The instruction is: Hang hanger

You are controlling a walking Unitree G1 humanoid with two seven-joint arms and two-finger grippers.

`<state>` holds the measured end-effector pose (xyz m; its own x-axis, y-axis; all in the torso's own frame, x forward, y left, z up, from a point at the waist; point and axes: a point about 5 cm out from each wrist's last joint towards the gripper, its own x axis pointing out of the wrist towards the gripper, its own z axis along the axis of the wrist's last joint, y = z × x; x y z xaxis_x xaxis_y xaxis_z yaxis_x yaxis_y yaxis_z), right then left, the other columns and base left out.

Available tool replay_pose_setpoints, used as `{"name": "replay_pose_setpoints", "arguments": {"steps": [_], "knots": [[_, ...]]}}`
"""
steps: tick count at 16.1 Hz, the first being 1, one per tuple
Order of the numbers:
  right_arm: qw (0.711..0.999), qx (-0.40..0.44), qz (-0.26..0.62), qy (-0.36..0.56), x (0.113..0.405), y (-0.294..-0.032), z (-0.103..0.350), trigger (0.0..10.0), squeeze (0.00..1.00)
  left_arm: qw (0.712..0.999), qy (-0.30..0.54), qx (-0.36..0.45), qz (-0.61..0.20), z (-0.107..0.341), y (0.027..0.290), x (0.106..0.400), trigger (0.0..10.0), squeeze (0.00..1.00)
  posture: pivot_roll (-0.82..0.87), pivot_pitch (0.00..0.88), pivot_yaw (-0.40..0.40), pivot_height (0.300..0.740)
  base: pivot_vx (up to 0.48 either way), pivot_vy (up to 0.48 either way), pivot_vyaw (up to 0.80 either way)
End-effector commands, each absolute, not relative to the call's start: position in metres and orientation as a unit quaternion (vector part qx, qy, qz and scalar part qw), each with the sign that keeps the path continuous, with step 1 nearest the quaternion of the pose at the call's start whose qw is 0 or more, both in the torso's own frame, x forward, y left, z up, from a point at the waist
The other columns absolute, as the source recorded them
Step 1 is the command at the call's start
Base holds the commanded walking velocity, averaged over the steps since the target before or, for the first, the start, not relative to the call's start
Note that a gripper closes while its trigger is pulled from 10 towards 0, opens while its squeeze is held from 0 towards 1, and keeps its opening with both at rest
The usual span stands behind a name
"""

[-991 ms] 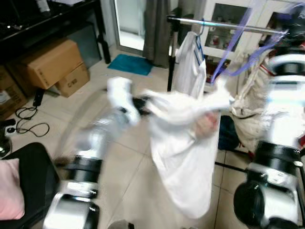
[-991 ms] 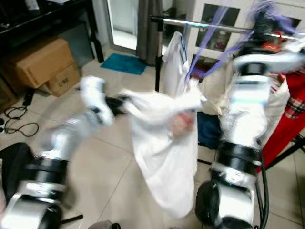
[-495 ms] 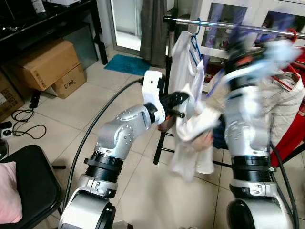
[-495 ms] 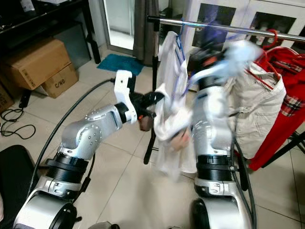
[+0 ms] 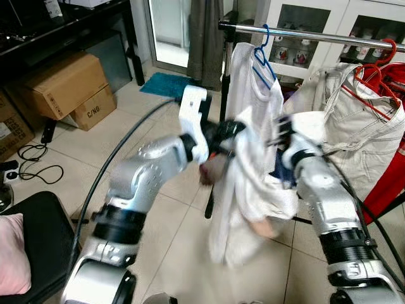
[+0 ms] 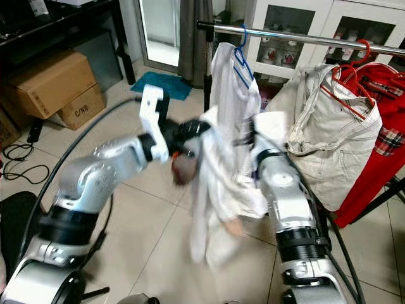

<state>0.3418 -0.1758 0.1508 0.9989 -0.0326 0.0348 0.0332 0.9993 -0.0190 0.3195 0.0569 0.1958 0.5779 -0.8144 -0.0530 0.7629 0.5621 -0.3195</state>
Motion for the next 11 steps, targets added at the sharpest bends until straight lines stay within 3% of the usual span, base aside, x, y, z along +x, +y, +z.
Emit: {"name": "replay_pose_setpoints", "arguments": {"steps": [1,2,3,4,5,6,7,8,10,11], "knots": [[0.993,0.058,-0.078,-0.068,0.343,-0.193,0.167,0.0,0.00,0.870,0.101,-0.100,-0.471,0.198,0.053,0.313,0.0,0.00,-0.06,0.000,0.037,0.740,0.000,0.000,0.00],[0.981,0.163,-0.053,-0.090,0.343,-0.190,0.173,0.0,0.00,0.870,0.115,-0.071,-0.475,0.192,0.055,0.311,0.0,0.00,-0.06,0.000,0.037,0.740,0.000,0.000,0.00],[0.925,0.361,-0.035,-0.112,0.342,-0.188,0.181,0.0,0.00,0.881,0.121,-0.030,-0.456,0.183,0.059,0.313,0.0,0.00,-0.07,0.000,0.035,0.740,0.000,0.000,0.00],[0.851,0.505,-0.022,-0.143,0.340,-0.192,0.190,0.0,0.00,0.894,0.125,-0.015,-0.430,0.175,0.062,0.317,0.0,0.00,-0.07,0.000,0.035,0.740,0.000,0.000,0.00],[0.825,0.541,-0.013,-0.161,0.339,-0.194,0.194,0.0,0.00,0.898,0.125,-0.017,-0.421,0.173,0.063,0.318,0.0,0.00,-0.07,0.000,0.034,0.740,0.000,0.000,0.00],[0.782,0.592,0.016,-0.192,0.336,-0.196,0.204,0.0,0.00,0.902,0.128,-0.015,-0.413,0.169,0.062,0.319,0.0,0.00,-0.07,0.000,0.034,0.740,0.000,0.000,0.00],[0.799,0.566,0.031,-0.200,0.335,-0.194,0.209,0.0,0.00,0.898,0.130,-0.012,-0.421,0.167,0.059,0.316,0.0,0.00,-0.07,0.000,0.034,0.740,0.000,0.000,0.00],[0.858,0.477,0.037,-0.189,0.337,-0.189,0.207,0.0,0.00,0.889,0.130,-0.014,-0.440,0.168,0.054,0.311,0.0,0.00,-0.07,0.000,0.033,0.740,0.000,0.000,0.00],[0.755,0.610,0.016,-0.240,0.332,-0.205,0.212,0.0,0.00,0.886,0.132,-0.003,-0.445,0.163,0.053,0.307,0.0,0.00,-0.07,0.000,0.029,0.740,0.000,0.000,0.00],[0.686,0.676,0.044,-0.264,0.326,-0.211,0.218,0.0,0.00,0.889,0.131,-0.008,-0.440,0.161,0.055,0.308,0.0,0.00,-0.07,0.000,0.029,0.740,0.000,0.000,0.00]]}}
